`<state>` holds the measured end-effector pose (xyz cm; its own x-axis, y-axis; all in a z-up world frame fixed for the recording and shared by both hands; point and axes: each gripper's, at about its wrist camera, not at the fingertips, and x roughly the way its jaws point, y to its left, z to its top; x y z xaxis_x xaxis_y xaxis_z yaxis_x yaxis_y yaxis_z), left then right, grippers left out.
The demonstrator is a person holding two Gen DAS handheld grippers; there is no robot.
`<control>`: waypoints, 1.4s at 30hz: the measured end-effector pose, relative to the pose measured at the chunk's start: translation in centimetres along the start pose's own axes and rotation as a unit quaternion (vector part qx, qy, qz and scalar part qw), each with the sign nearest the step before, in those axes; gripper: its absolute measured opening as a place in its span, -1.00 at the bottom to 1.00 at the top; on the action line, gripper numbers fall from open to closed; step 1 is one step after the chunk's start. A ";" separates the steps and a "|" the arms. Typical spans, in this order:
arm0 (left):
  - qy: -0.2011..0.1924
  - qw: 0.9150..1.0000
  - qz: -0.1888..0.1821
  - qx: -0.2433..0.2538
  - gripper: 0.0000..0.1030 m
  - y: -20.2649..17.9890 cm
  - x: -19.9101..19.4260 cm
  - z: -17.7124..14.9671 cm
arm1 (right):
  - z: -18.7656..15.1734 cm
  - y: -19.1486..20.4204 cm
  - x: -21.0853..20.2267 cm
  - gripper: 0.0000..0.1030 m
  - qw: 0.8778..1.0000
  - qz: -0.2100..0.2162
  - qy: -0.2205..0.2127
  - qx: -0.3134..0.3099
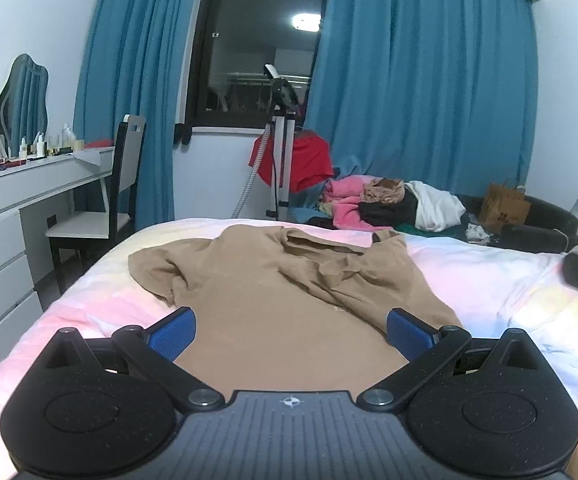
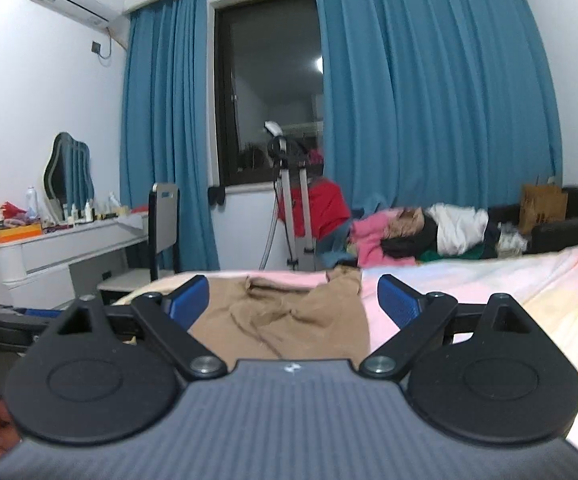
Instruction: Fold clothes
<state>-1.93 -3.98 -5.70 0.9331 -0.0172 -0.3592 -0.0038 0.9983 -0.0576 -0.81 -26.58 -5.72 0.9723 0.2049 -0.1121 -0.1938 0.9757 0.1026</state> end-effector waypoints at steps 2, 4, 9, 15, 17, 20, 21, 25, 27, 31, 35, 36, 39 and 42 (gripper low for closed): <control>-0.002 1.000 -0.001 0.007 0.99 -0.7 0.0 -0.3 | -0.1 -0.2 0.2 0.80 1.000 -0.005 0.008 0.003; -0.007 1.000 -0.001 0.018 0.99 -1.3 -0.1 -0.6 | -0.2 -0.4 0.4 0.80 1.000 -0.010 0.013 0.005; -0.016 0.999 0.002 0.041 0.99 -2.3 0.4 -1.1 | -0.6 -0.7 1.0 0.79 0.999 -0.021 0.024 0.009; -0.006 0.999 -0.012 0.040 0.99 -2.6 1.4 -1.7 | -1.4 -0.9 1.9 -0.77 0.998 -0.037 0.040 0.012; 0.002 0.999 -0.020 0.045 0.99 -2.7 1.8 -2.1 | -1.4 -1.4 2.1 -0.77 0.998 -0.024 0.045 0.029; 0.020 0.998 -0.042 0.048 0.98 -3.0 2.2 -2.6 | -0.9 -2.3 2.4 -0.50 0.997 -0.008 0.054 0.048; 0.027 0.997 -0.052 0.044 0.98 -3.1 2.2 -2.7 | -0.7 -2.6 2.4 0.35 0.997 -0.008 0.054 0.055; 0.058 0.993 -0.100 0.015 0.97 -4.0 2.4 -2.9 | 0.3 -4.0 2.0 1.00 0.997 -0.015 0.041 0.069; 0.079 0.989 -0.126 -0.006 0.93 -4.6 2.6 -3.0 | 0.6 -4.7 1.8 1.00 0.997 -0.017 0.044 0.066; 0.128 0.976 -0.175 -0.036 0.76 -6.8 3.1 -3.7 | 1.2 -6.3 1.1 1.00 0.996 -0.028 0.044 0.075; 0.162 0.957 -0.230 -0.073 0.56 -10.2 3.4 -4.9 | 1.6 -8.1 0.3 1.00 0.995 -0.034 0.044 0.086; 0.166 0.954 -0.238 -0.076 0.48 -11.1 3.5 -5.3 | 1.6 -8.6 0.1 1.00 0.994 -0.038 0.045 0.088; 0.177 0.948 -0.251 -0.083 0.30 -13.9 4.5 -6.2 | 1.5 -9.8 -0.3 1.00 0.994 -0.046 0.050 0.087; 0.189 0.942 -0.261 -0.093 0.19 -16.0 6.0 -7.1 | 1.4 -10.5 -0.4 1.00 0.994 -0.052 0.055 0.080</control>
<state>1.16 -20.44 -13.58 0.6305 -0.5560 -0.5416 0.3243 0.8227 -0.4670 1.01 -37.02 -5.41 0.9644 0.1188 -0.2364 -0.0609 0.9691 0.2389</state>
